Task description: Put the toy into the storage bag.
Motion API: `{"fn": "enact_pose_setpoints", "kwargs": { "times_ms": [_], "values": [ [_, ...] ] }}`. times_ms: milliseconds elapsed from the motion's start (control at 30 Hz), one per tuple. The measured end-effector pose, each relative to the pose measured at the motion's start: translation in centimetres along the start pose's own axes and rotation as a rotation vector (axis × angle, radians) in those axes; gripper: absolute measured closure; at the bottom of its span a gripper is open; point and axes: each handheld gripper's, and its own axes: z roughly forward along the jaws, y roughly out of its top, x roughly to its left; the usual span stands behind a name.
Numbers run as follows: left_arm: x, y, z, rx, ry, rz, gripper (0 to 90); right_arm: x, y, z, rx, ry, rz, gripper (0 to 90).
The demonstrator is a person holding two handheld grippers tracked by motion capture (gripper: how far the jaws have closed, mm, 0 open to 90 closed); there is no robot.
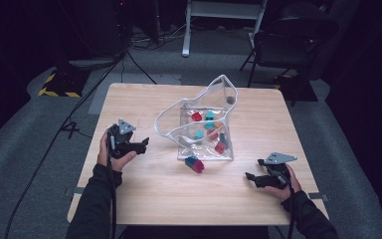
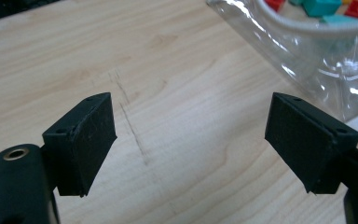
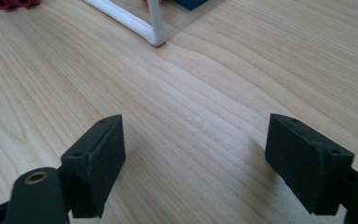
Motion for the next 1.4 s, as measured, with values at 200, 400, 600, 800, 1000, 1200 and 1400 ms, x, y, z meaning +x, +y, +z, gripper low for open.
{"fn": "enact_pose_setpoints", "kwargs": {
  "times_ms": [200,400,600,800,1000,1200,1400],
  "values": [
    [-1.5,-1.8,1.1,0.036,-0.04,0.017,16.4,0.0,0.0,0.0,0.0,0.0,0.0,20.4],
    [-3.2,-2.8,1.9,0.064,-0.095,0.047,16.6,0.0,0.0,0.0,0.0,0.0,0.0,20.3],
    [-5.0,-3.6,2.5,0.088,-0.132,0.09,16.6,0.0,0.0,0.0,0.0,0.0,0.0,20.3],
    [-6.0,-4.7,2.7,0.112,-0.151,0.119,16.4,0.0,0.0,0.0,0.0,0.0,0.001,20.5],
    [-6.5,-5.4,2.4,0.108,-0.177,0.115,16.1,0.2,0.1,-0.1,0.001,0.004,-0.024,23.3],
    [-6.7,-5.9,1.7,0.119,-0.199,0.103,15.8,0.6,0.5,-0.4,-0.028,0.021,-0.036,26.6],
    [-6.8,-6.5,1.1,0.118,-0.187,0.101,15.7,2.4,1.8,-0.2,-0.063,0.06,-0.08,28.2]
  ]
}}
